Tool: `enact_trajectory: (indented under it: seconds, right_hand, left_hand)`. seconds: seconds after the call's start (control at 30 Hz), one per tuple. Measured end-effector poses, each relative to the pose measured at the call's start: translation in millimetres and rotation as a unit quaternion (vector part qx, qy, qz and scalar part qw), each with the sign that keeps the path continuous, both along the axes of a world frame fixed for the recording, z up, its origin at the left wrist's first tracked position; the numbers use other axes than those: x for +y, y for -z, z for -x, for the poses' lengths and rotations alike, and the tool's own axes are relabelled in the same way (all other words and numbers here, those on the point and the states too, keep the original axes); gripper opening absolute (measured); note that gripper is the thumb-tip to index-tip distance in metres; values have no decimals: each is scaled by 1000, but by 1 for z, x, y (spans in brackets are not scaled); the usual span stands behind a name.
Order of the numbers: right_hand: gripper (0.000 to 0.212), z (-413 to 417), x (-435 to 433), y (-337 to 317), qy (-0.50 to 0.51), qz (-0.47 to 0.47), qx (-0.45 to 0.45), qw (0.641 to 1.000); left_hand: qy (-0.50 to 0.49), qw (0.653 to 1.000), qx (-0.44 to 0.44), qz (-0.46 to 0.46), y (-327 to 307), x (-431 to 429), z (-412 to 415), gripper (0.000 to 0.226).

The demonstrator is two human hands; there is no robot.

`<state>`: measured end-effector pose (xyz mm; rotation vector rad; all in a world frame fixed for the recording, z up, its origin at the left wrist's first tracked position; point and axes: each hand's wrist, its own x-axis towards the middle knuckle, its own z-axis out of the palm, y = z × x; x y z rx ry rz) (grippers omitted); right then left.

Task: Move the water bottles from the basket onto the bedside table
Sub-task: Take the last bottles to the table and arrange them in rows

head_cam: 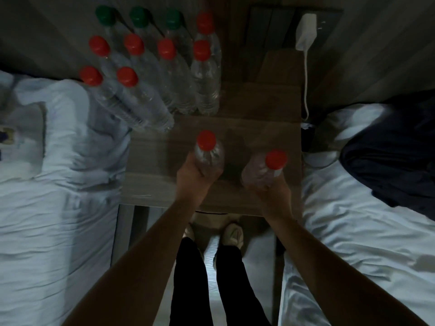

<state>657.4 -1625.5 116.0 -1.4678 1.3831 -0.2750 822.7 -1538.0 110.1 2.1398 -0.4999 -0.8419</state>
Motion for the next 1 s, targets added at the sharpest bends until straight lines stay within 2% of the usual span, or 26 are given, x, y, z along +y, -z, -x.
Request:
enact_trajectory:
  seconds: [0.13, 0.3, 0.4, 0.47, 0.63, 0.77, 0.9, 1.0]
  right_hand:
    - [48, -43, 1, -7, -40, 19, 11, 999]
    - [52, -90, -4, -8, -101, 12, -20, 995]
    - [60, -117, -6, -9, -46, 38, -44, 997]
    - [53, -131, -12, -6, -31, 23, -56, 998]
    - [45, -140, -31, 7, -119, 28, -2, 992]
    - [54, -143, -35, 14, -106, 34, 3, 994]
    - [53, -144, -39, 14, -156, 29, 19, 987]
    - [67, -144, -33, 15, -146, 46, 11, 988]
  left_hand:
    - [-34, 999, -5, -10, -2, 5, -27, 55]
    - [-57, 998, -7, -15, 7, 2, -67, 51]
    - [-49, 998, -23, -22, 10, -7, -85, 52]
    - [-51, 999, -18, -3, 12, -14, -93, 56]
    - [-37, 997, -52, 35, 19, -33, -104, 61]
    - [-36, 997, -44, 44, 24, -38, -108, 61]
    - [-30, 998, -25, 45, 21, -35, -107, 64]
    - [-18, 999, -22, 25, 16, -29, -101, 72]
